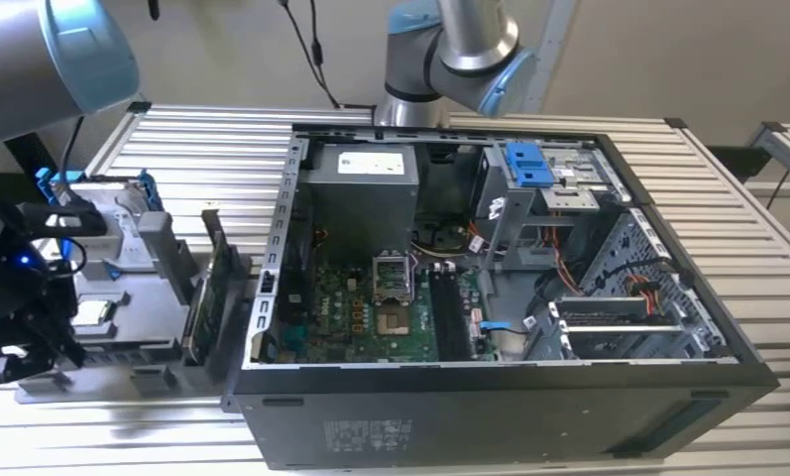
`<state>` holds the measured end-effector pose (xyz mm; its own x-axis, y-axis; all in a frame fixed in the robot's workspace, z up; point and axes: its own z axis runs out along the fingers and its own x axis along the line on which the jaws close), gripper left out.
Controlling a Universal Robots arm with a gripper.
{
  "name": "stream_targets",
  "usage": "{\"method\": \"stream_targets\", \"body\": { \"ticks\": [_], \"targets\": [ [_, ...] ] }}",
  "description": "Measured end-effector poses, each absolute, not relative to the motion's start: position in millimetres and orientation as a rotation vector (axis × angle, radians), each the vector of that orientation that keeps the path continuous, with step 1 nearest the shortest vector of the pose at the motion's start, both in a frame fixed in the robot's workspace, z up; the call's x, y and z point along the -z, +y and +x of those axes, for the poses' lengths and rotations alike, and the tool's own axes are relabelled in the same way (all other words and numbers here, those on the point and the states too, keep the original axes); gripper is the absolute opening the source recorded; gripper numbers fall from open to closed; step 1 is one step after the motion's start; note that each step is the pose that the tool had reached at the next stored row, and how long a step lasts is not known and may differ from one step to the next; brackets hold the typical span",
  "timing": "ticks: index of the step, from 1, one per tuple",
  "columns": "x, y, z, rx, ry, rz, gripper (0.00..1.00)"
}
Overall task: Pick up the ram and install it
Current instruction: 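Pick up the ram and move it above insertion slot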
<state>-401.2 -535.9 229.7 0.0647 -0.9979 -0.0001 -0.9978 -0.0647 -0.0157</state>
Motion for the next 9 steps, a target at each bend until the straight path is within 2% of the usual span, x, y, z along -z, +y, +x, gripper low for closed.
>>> {"method": "stream_targets", "body": {
  "ticks": [9],
  "targets": [
    [-242,-536,-400,0.007,2.140,-2.283,0.14]
  ]
}}
